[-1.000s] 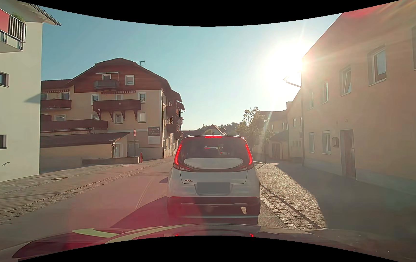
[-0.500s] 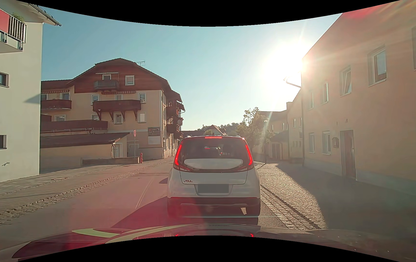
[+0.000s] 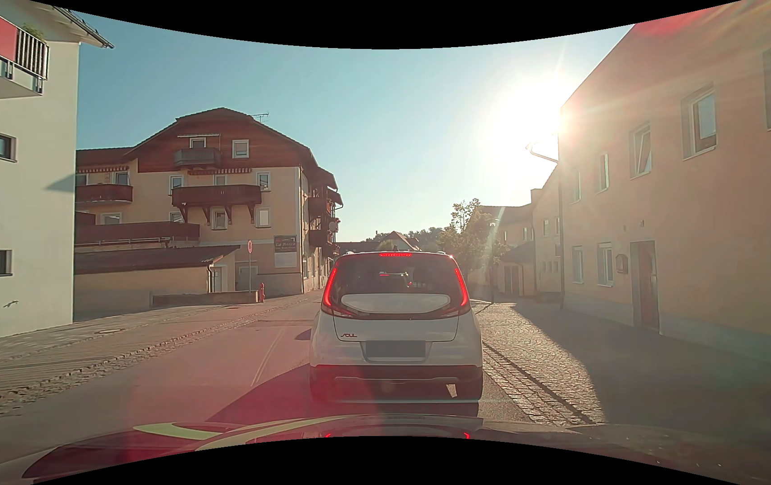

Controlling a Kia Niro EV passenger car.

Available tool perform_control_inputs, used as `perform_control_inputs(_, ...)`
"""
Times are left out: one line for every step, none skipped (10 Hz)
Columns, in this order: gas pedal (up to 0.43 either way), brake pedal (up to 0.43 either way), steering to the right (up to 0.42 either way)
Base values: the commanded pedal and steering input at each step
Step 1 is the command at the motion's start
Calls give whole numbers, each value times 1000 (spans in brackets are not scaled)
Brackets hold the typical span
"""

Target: Follow the waypoints while adhering to traffic rules and regulations

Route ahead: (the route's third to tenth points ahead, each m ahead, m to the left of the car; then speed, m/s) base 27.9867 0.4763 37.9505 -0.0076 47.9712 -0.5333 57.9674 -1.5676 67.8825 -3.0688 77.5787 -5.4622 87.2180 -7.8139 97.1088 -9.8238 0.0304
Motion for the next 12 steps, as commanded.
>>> perform_control_inputs(0,244,0)
perform_control_inputs(0,244,0)
perform_control_inputs(0,244,-1)
perform_control_inputs(0,250,-1)
perform_control_inputs(0,250,0)
perform_control_inputs(0,244,0)
perform_control_inputs(0,250,-1)
perform_control_inputs(0,244,0)
perform_control_inputs(0,244,-1)
perform_control_inputs(0,244,-1)
perform_control_inputs(0,244,-1)
perform_control_inputs(0,244,0)
